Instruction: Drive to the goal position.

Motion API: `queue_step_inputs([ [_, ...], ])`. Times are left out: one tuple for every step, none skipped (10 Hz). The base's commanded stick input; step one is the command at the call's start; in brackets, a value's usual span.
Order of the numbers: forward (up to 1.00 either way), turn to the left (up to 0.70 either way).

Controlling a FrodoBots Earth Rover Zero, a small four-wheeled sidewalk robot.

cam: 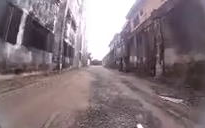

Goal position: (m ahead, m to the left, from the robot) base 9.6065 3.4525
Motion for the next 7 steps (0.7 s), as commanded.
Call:
queue_step_inputs([
  [0.85,0.00],
  [0.85,0.00],
  [0.85,0.00],
  [0.85,0.00],
  [0.85,0.00],
  [0.85,0.00],
  [0.85,0.00],
])
